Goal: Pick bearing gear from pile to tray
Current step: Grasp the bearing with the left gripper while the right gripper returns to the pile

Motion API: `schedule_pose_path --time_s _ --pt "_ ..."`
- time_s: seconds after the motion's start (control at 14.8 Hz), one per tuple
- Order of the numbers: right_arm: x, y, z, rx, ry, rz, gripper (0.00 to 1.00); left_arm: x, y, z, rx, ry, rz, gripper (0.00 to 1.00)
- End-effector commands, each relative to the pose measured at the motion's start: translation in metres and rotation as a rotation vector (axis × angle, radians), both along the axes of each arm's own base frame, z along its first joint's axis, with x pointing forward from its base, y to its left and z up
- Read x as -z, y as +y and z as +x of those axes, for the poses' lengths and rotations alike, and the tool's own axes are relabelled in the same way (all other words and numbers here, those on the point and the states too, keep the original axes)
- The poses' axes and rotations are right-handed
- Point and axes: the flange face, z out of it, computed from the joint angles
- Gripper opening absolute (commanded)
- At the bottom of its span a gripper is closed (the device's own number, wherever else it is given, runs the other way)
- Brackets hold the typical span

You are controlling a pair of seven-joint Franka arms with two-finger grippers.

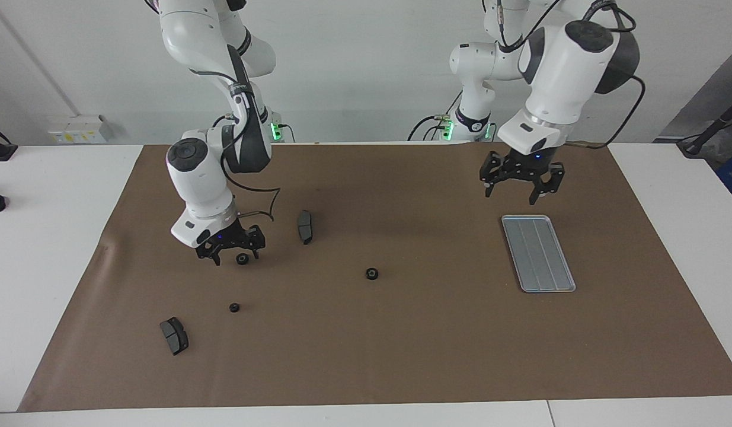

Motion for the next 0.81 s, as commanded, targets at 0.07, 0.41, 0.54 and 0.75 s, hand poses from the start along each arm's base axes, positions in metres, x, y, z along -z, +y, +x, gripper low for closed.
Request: schedule_pose_path --time_s 0.07,0.41,0.54,0.75 --pt "0.024 -0.005 -0.038 -0.044 -0.027 0.015 1.00 0.047 -0.071 0.005 -0.053 -0.059 0.020 1.00" --pt "0.035 -0.006 -0.047 -0.061 -0.034 0.011 0.73 0.092 -0.148 0.007 -0.063 -0.065 -0.023 1.00" --pt "0.038 -0.006 -0.048 -0.061 -0.056 0.012 0.59 0.123 -0.184 0.019 -0.118 -0.051 -0.038 1.00" --pt "0.042 -0.006 -0.052 -0.060 -0.053 0.011 0.58 0.169 -0.223 0.021 -0.143 -0.036 -0.039 1.00"
